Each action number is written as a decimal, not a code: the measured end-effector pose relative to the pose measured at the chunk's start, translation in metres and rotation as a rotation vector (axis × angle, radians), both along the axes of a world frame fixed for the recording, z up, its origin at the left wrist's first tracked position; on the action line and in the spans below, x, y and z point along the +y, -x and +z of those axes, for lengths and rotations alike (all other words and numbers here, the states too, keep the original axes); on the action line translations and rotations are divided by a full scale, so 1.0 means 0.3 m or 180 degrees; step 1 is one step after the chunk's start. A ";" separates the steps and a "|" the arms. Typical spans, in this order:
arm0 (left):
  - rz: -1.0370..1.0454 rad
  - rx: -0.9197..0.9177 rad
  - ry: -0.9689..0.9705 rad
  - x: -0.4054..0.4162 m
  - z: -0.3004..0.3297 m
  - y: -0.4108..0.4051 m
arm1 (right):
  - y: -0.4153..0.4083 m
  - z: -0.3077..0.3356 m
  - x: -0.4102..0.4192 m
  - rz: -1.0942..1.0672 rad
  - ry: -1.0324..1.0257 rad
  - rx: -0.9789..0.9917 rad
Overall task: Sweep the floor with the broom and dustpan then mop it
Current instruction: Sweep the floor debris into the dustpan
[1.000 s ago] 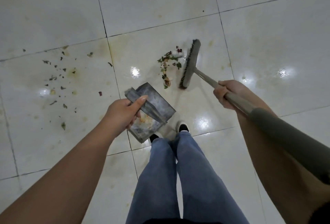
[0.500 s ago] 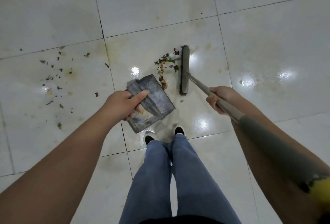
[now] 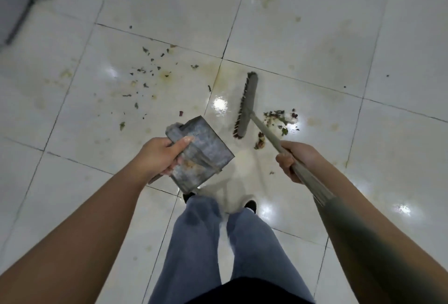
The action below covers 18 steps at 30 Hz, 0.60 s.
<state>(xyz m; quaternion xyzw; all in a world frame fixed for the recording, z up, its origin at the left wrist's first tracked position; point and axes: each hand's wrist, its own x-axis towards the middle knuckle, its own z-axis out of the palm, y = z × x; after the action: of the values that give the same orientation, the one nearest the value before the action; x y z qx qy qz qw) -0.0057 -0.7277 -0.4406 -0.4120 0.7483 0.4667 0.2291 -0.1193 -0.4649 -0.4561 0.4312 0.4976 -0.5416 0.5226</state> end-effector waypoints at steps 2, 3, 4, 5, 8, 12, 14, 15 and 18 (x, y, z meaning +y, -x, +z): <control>0.0211 -0.0046 -0.0032 -0.094 -0.008 -0.068 | -0.025 -0.014 -0.153 0.0371 0.0040 0.0016; 0.0323 -0.0079 -0.0041 -0.136 -0.013 -0.105 | -0.043 -0.028 -0.229 0.0585 0.0077 0.0021; 0.0435 -0.0113 -0.0041 -0.175 -0.019 -0.141 | -0.062 -0.038 -0.304 0.0772 0.0080 0.0036; 0.0620 -0.0150 -0.0035 -0.232 -0.023 -0.203 | -0.094 -0.049 -0.406 0.1004 0.0103 0.0019; 0.0867 -0.0142 -0.0046 -0.298 -0.023 -0.298 | -0.142 -0.052 -0.575 0.1330 0.0273 -0.0190; 0.1337 -0.0343 -0.0010 -0.468 -0.020 -0.493 | -0.244 -0.075 -0.855 0.1869 0.0398 -0.0458; 0.1546 -0.0420 0.0005 -0.530 -0.027 -0.582 | -0.292 -0.092 -0.980 0.2115 0.0472 -0.0440; 0.1649 -0.0428 0.0012 -0.553 -0.030 -0.621 | -0.314 -0.103 -1.035 0.2250 0.0522 -0.0413; 0.1910 -0.0404 0.0023 -0.600 -0.046 -0.721 | -0.369 -0.127 -1.187 0.2529 0.0650 -0.0430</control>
<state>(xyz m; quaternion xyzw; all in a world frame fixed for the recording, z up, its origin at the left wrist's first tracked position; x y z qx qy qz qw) 0.2107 -0.9077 -0.4544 -0.6437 0.5790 0.4843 0.1259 -0.0087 -0.8210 -0.4942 0.1861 0.5336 -0.3149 0.7625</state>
